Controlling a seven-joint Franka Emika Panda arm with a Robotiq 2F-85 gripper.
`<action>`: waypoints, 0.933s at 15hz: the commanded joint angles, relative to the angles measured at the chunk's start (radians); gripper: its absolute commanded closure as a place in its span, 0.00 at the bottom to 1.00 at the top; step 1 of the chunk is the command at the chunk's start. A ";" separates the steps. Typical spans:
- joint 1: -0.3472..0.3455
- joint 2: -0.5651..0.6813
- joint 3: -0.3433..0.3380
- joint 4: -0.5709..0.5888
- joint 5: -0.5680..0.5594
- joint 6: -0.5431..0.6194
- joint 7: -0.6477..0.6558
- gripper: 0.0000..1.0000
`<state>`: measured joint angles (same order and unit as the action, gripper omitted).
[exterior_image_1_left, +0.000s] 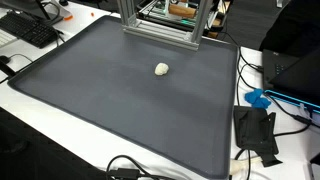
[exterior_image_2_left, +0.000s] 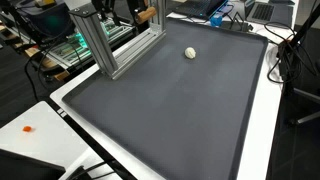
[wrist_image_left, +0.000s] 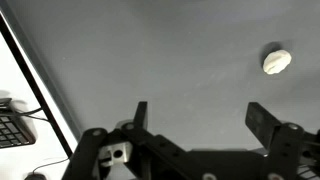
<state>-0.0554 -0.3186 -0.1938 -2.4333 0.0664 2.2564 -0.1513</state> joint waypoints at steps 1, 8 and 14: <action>-0.016 0.001 0.015 0.002 0.006 -0.003 -0.004 0.00; 0.032 -0.091 0.103 -0.036 0.033 -0.038 0.071 0.00; 0.114 -0.250 0.223 -0.105 0.064 -0.124 0.148 0.00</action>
<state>0.0269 -0.4595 -0.0011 -2.4680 0.1112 2.1753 -0.0256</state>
